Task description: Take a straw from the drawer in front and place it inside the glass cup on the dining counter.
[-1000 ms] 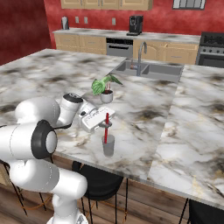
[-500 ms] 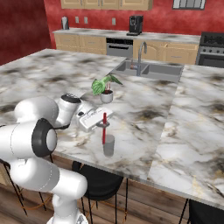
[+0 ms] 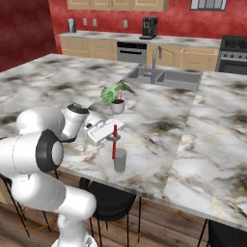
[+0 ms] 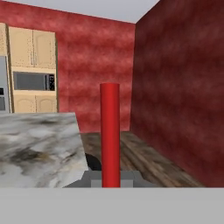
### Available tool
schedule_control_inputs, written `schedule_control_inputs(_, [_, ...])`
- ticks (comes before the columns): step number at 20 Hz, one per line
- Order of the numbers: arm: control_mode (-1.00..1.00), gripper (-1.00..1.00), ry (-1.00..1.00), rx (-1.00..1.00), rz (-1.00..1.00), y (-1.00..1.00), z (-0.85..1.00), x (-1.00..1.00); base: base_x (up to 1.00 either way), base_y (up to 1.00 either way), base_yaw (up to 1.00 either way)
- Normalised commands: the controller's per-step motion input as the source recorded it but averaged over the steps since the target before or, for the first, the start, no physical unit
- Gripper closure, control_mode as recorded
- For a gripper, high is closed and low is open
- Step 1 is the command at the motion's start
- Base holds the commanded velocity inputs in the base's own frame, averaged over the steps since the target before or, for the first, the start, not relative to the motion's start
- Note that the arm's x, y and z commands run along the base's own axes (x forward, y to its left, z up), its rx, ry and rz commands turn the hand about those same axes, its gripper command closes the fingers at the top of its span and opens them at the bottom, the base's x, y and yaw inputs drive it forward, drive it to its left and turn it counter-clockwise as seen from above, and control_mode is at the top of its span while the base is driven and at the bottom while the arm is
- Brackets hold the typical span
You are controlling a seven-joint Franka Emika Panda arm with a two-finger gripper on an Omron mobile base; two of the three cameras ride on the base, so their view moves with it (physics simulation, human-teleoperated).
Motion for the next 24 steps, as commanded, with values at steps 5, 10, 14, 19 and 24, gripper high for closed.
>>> schedule_control_inputs(5, [-1.0, 1.0, -0.06, -0.01, -0.05, 0.0, 0.24, 0.17, 0.0, 0.0, 0.0])
schedule_control_inputs(10, [-1.0, 1.0, -0.04, -0.02, 0.0, 0.0, 0.0, 0.39, 0.0, 0.0, 0.0])
schedule_control_inputs(14, [-1.0, 1.0, -0.02, -0.02, 0.0, 0.0, -0.17, 0.31, 0.0, 0.0, 0.0])
schedule_control_inputs(19, [-1.0, 1.0, 0.0, 0.0, 0.0, -0.01, -0.36, 0.05, 0.0, 0.0, 0.0])
schedule_control_inputs(24, [-1.0, 1.0, -0.01, 0.0, 0.0, -0.08, -0.34, 0.02, 0.0, 0.0, 0.0])
